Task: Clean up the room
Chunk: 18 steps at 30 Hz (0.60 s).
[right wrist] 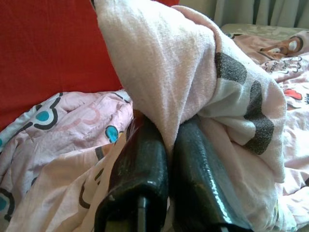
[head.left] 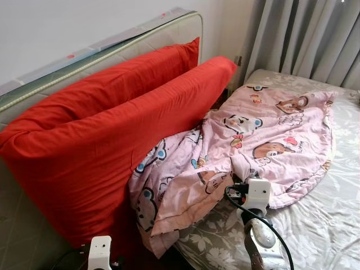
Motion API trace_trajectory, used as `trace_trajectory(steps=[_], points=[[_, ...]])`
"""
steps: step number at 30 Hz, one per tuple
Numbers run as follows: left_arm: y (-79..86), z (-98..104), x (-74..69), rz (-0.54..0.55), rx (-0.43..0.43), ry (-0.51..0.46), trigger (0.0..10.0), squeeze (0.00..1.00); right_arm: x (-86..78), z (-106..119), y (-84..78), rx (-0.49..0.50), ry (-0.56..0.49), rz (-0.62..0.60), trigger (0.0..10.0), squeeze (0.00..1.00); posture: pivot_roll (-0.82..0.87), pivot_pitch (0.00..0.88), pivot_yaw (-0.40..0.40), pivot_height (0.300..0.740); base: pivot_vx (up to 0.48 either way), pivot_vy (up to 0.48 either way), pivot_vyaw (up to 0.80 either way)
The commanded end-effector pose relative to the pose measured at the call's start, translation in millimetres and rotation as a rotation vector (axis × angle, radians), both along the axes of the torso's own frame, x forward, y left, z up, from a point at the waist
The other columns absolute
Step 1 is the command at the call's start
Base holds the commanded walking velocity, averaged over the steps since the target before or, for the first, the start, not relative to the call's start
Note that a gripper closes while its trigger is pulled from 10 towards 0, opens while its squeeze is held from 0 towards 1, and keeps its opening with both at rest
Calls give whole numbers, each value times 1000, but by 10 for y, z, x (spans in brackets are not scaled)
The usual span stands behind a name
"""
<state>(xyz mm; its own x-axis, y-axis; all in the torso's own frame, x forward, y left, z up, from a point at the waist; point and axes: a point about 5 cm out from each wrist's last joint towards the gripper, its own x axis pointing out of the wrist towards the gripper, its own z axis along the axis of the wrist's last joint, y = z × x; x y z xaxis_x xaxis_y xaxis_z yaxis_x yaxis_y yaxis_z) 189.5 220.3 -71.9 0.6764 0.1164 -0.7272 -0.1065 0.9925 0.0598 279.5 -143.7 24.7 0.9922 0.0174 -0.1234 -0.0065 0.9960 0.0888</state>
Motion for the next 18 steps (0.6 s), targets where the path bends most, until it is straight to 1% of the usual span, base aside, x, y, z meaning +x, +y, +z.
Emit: trace_trajectory(steps=[1, 14, 18], points=[[28, -18, -43, -7, 12, 20, 10000, 0, 64, 71, 6, -14, -29, 4, 10000, 0, -21, 0, 17, 740, 0, 0, 0], [65, -23, -58, -9, 21, 40, 10000, 0, 95, 116, -33, -32, -46, -14, 10000, 0, -19, 12, 18, 740, 0, 0, 0], [47, -11, -29, -14, 20, 28, 10000, 0, 101, 121, -45, -35, -47, -17, 10000, 0, -15, 20, 17, 740, 0, 0, 0]])
